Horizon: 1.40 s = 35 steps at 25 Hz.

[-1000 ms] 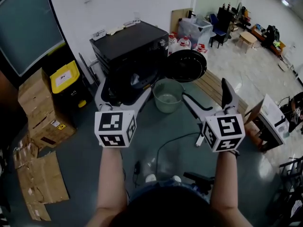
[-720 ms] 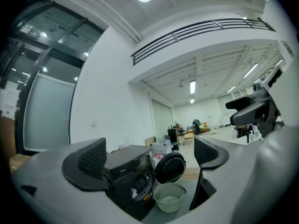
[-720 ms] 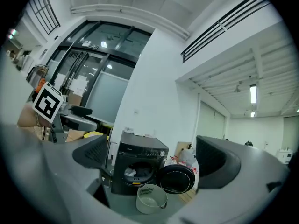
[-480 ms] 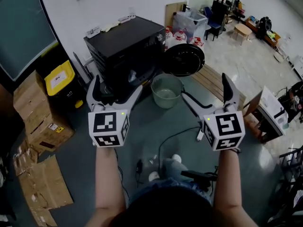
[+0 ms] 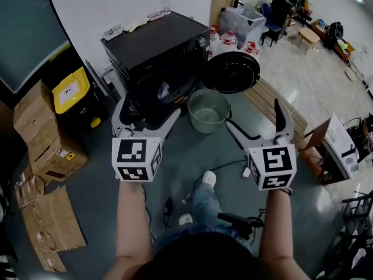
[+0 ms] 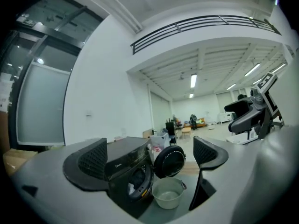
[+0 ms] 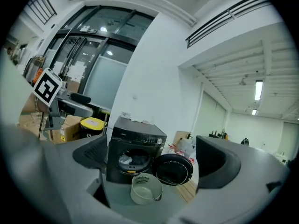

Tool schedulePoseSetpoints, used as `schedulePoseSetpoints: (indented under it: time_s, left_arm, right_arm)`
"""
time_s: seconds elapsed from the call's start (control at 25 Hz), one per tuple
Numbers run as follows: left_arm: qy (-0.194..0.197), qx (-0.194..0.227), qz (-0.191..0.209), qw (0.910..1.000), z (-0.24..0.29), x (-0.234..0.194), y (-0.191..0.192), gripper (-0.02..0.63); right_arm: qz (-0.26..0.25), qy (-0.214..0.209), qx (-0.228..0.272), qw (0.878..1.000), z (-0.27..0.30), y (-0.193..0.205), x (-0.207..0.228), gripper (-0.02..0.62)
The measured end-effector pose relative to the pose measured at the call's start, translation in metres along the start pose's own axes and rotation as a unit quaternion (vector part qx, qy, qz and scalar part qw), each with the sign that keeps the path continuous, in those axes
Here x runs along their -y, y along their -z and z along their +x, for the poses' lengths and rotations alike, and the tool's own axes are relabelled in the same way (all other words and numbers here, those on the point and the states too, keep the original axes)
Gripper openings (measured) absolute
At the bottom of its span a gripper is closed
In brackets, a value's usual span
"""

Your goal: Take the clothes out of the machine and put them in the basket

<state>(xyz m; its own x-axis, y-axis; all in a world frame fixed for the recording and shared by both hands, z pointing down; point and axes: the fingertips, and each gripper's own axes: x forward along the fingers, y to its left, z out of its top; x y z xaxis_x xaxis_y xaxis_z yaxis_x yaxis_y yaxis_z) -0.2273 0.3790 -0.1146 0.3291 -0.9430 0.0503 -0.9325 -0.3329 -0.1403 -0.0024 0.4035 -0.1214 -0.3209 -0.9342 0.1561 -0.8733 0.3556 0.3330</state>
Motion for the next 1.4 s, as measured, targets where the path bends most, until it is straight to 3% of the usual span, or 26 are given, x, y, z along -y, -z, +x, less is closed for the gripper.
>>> schedulePoseSetpoints:
  time_s: [0.24,0.52,0.76,0.92,1.4]
  left_arm:
    - [-0.01,-0.006,0.016,0.9998,0.076,-0.005,-0.005,0.554]
    - [0.003,-0.025,-0.007,0.9997,0.172,-0.002,-0.013,0.554]
    - [-0.002,-0.019,0.001,0.9998,0.245,0.003,-0.024,0.554]
    - [0.001,-0.006,-0.008,0.9999,0.275,0.01,-0.027,0.554]
    - [0.005,-0.053,-0.013,0.9985,0.312,0.007,0.013,0.554]
  right_arm:
    - [0.021,-0.006,-0.004,1.0,0.067,0.018,0.045,0.571]
    - [0.02,-0.018,-0.001,1.0,0.146,0.017,0.109,0.571]
    - [0.026,-0.019,0.007,0.999,0.202,0.022,0.159,0.571]
    - [0.029,-0.016,0.007,0.999,0.223,0.027,0.179,0.571]
    - [0.075,-0.008,-0.025,0.997,0.254,0.065,0.192,0.569]
